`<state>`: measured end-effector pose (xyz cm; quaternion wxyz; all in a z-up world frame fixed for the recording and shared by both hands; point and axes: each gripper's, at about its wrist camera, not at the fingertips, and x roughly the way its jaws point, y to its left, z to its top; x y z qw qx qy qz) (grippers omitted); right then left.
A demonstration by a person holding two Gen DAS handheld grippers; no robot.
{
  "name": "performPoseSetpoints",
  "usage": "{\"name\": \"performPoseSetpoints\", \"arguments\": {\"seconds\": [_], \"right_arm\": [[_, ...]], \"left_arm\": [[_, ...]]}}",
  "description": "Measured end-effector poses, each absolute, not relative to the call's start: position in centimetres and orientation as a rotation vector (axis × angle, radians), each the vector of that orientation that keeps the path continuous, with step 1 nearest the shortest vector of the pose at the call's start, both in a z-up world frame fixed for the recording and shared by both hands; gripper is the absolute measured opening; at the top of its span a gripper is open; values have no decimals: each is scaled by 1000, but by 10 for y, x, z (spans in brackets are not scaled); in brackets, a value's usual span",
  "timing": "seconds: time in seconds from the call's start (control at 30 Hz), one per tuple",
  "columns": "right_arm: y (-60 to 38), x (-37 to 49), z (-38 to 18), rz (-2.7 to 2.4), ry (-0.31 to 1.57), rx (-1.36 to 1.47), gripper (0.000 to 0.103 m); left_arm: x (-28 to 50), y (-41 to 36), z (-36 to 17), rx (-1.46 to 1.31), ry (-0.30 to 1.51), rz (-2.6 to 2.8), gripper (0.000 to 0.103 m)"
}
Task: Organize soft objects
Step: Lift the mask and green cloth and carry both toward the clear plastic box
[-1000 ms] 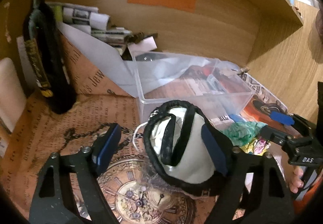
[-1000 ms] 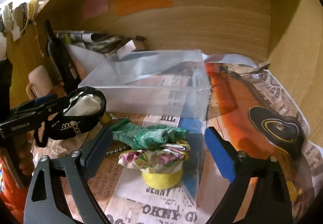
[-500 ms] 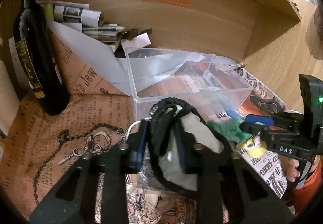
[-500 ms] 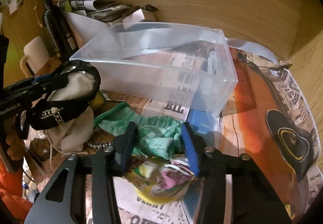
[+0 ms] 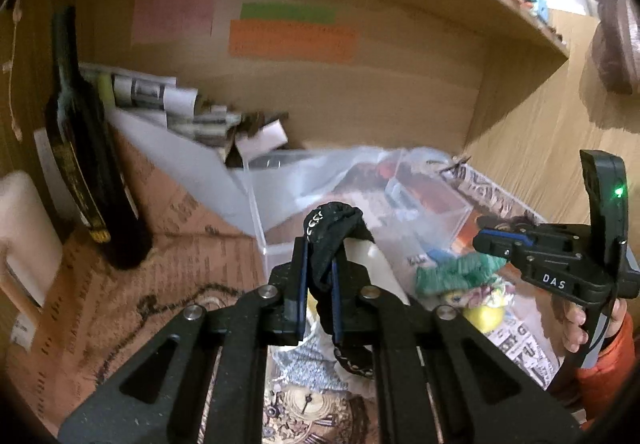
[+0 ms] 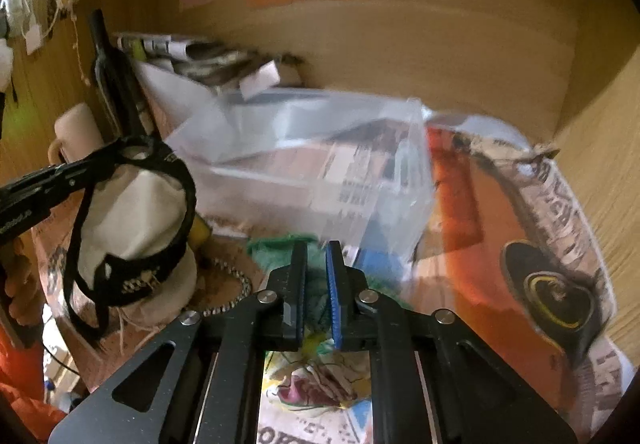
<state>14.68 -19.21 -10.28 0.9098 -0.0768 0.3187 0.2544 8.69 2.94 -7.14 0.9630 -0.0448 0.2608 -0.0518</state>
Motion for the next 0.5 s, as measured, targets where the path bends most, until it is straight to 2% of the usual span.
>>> {"name": "performPoseSetpoints", "arguments": {"seconds": [0.13,0.2,0.27,0.5], "right_arm": [[-193,149,-101,535,678,-168,13],[-191,153,-104,541,713,-172,29],[-188,153,-108,544,719,-190,53],[-179,163,-129,536,800,-266,54]], "left_arm": [[86,28,-55,-74,480,-94,9],[87,30,-49,-74,462,-87,9],[87,32,-44,-76,445,-81,9],[88,36,-34,-84,417,-80,9]]}}
